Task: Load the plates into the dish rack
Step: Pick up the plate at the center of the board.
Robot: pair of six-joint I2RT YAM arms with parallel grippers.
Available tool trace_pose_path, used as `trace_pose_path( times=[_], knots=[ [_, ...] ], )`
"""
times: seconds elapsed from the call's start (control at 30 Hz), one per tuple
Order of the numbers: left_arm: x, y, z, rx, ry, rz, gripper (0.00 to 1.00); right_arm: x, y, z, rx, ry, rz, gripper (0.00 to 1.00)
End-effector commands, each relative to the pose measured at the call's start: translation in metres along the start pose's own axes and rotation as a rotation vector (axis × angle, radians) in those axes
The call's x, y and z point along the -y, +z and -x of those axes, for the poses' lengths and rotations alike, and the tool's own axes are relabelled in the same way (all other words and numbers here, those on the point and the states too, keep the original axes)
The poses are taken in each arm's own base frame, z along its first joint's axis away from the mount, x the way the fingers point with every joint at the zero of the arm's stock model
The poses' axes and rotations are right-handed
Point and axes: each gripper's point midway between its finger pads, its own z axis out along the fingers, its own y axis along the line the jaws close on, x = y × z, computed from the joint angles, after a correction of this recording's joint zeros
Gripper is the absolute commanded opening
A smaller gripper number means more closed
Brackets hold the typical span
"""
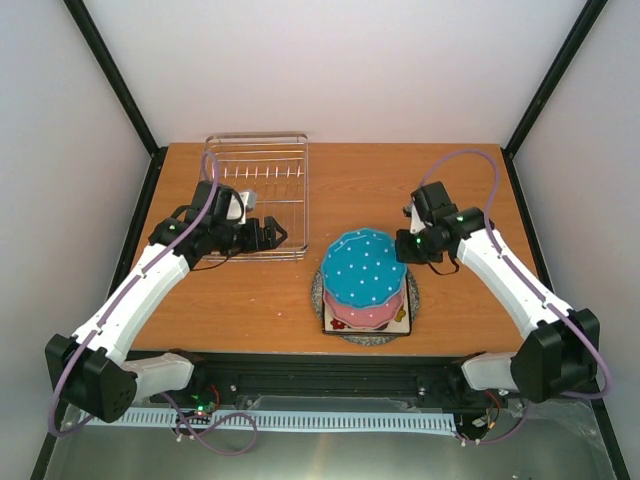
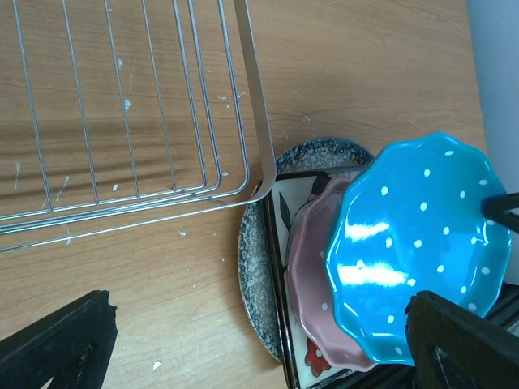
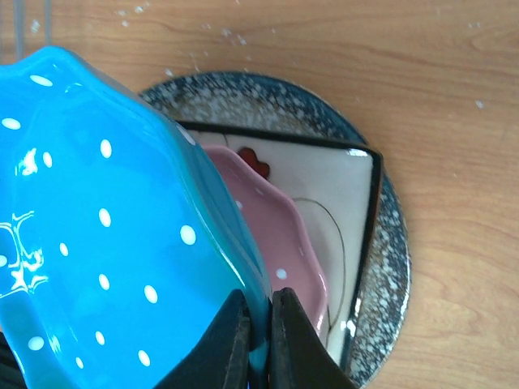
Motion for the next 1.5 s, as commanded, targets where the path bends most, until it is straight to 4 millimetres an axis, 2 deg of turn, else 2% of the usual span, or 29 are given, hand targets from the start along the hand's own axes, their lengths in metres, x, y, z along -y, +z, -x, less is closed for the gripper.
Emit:
trace_pose_path(
  times=[0.0, 0.1, 0.3, 0.57, 0.73, 0.87, 1.13, 1.47],
  knots=[
    [0.007, -0.012, 0.010, 0.041, 0.032, -0.009, 0.98, -0.038, -0.026, 0.039, 0.095, -0.012, 0.156, 0.03],
    [0.008, -0.006, 0.009, 0.028, 0.022, -0.027, 0.96, -0.050, -0.036, 0.055, 0.120, -0.017, 0.194, 0.03],
    [0.030, -0.002, 0.012, 0.015, 0.024, -0.142, 0.91, -0.074, -0.048, 0.080, 0.141, -0.033, 0.267, 0.03],
    [0.041, 0.006, 0.007, -0.011, 0.008, -0.217, 0.90, -0.110, -0.042, 0.099, 0.140, -0.087, 0.304, 0.03],
    [0.041, 0.006, 0.012, -0.002, 0.009, -0.206, 0.89, -0.118, -0.046, 0.112, 0.160, -0.095, 0.312, 0.03],
    [0.040, 0.006, 0.015, 0.006, 0.011, -0.193, 0.86, -0.121, -0.044, 0.115, 0.152, -0.103, 0.318, 0.03],
    [0.033, 0.017, 0.009, -0.010, -0.008, -0.188, 0.81, -0.128, -0.045, 0.116, 0.149, -0.102, 0.342, 0.03],
    [0.034, 0.027, 0.014, -0.012, -0.019, -0.200, 0.70, -0.148, -0.046, 0.118, 0.144, -0.125, 0.375, 0.03]
  ],
)
